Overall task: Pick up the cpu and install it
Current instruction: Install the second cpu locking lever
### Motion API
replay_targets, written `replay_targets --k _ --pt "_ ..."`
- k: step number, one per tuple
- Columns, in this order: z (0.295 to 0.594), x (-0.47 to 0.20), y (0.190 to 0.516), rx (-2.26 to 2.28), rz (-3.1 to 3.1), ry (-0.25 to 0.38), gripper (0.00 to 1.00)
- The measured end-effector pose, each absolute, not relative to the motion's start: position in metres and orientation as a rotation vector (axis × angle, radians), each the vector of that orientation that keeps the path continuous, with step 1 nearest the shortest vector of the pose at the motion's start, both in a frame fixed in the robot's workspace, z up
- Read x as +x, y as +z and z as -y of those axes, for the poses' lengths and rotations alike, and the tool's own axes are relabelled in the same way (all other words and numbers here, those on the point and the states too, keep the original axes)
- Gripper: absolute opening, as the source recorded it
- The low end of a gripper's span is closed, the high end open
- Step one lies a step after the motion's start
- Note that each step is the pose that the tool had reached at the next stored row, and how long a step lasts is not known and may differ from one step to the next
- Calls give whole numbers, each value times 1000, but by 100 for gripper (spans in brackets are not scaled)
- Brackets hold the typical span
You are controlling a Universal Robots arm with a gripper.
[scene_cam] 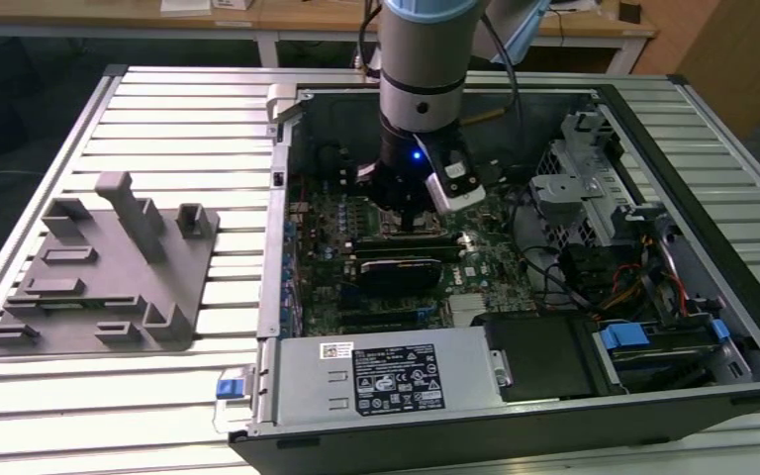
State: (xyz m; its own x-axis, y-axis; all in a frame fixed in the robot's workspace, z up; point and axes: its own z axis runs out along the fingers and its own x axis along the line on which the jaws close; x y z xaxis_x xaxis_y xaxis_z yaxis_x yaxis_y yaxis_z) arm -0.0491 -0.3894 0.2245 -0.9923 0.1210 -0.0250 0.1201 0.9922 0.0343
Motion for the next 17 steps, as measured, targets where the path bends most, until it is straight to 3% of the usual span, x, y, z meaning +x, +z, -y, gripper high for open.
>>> replay_targets --k 17 --pt "394 -49 223 114 -3117 56 11"
